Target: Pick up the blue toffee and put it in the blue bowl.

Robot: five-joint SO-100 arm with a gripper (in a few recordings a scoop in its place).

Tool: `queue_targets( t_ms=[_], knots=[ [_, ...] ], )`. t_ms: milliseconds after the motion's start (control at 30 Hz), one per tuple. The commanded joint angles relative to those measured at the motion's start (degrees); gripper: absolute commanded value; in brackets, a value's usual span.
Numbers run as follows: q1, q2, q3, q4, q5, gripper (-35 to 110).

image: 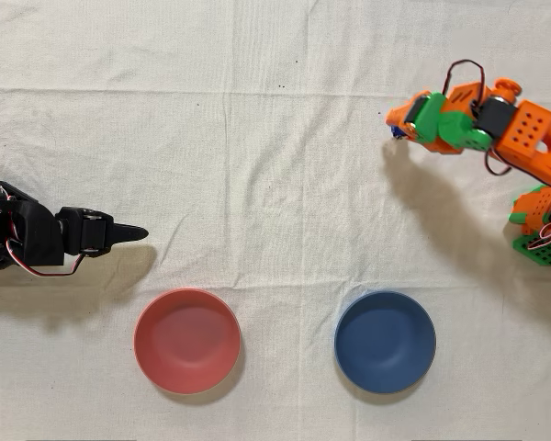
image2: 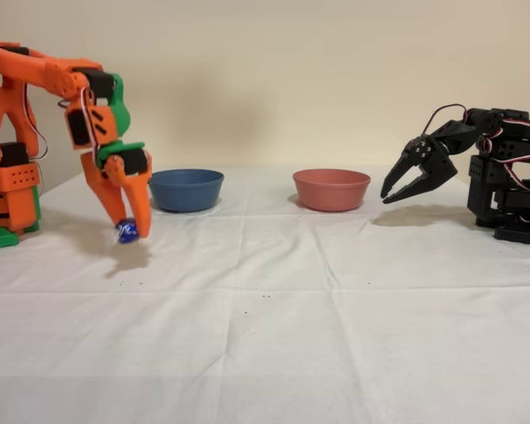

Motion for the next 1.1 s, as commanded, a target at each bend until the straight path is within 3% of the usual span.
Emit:
queue_targets(
  t_ms=[0, 433, 1067],
  knots=[
    [-1.85, 9.58, -1.05, 2.9, -1.32, 16],
    [-15.47, 12.92, -10.55, 6.33, -6.5, 16],
    [-39.02, 5.01, -32.87, 15.64, -3.08, 16]
  ],
)
